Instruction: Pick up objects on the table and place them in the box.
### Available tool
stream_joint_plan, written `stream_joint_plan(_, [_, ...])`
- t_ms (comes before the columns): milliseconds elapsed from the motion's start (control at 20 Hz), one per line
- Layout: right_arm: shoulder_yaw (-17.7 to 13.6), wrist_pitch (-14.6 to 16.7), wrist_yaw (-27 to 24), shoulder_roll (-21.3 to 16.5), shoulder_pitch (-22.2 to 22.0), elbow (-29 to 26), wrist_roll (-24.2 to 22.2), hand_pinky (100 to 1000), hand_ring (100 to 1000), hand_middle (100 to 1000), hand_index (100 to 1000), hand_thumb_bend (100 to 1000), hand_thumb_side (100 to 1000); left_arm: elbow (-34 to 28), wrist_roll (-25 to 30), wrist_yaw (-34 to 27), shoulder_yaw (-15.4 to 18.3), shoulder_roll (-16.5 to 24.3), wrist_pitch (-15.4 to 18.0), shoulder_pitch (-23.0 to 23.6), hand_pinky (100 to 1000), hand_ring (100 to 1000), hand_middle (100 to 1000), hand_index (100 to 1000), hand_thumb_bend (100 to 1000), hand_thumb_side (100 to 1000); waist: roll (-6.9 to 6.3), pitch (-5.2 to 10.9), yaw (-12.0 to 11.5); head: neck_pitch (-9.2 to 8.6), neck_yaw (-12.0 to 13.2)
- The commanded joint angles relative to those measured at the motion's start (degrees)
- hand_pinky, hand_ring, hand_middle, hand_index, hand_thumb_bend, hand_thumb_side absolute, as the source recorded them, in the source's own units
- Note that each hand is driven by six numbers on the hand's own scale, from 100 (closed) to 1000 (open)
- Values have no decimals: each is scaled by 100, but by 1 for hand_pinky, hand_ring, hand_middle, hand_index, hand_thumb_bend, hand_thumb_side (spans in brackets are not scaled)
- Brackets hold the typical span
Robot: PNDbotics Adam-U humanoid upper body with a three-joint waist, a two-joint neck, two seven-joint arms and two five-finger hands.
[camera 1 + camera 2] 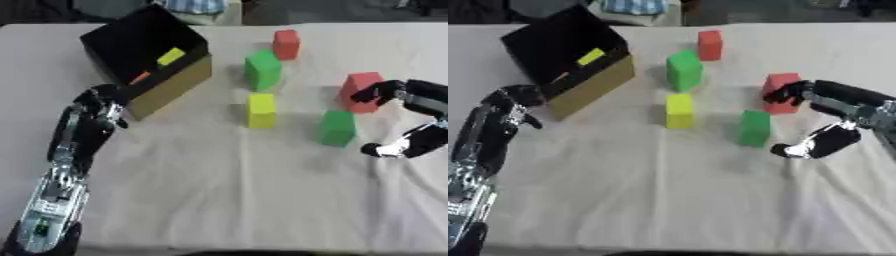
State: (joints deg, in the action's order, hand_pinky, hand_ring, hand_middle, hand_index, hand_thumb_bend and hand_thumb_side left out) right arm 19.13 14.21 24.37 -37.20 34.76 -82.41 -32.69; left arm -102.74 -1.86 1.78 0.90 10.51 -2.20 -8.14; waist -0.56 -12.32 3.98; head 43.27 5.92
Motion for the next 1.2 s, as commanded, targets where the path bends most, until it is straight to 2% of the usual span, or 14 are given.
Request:
stream_joint_plan(50, [-3, 57, 89, -1, 164, 141, -40, 800, 861, 833, 922, 459, 384, -63, 13, -24, -18, 92, 12, -29, 437, 693, 630, 712, 465, 595, 94, 197, -3, 13, -12])
stream_joint_plan(550, [75, 170, 305, 263, 332, 596, -94, 799, 862, 835, 922, 448, 386, -65, 16, -28, -21, 93, 14, -38, 437, 693, 630, 712, 465, 595, 90, 197, -32, 14, -15])
stream_joint_plan(1200, [-131, 197, 806, 666, 548, 1396, 495, 783, 830, 802, 905, 403, 381, -64, 26, -32, -29, 83, 13, -50, 436, 693, 630, 712, 465, 595, 68, 177, -67, 16, -32])
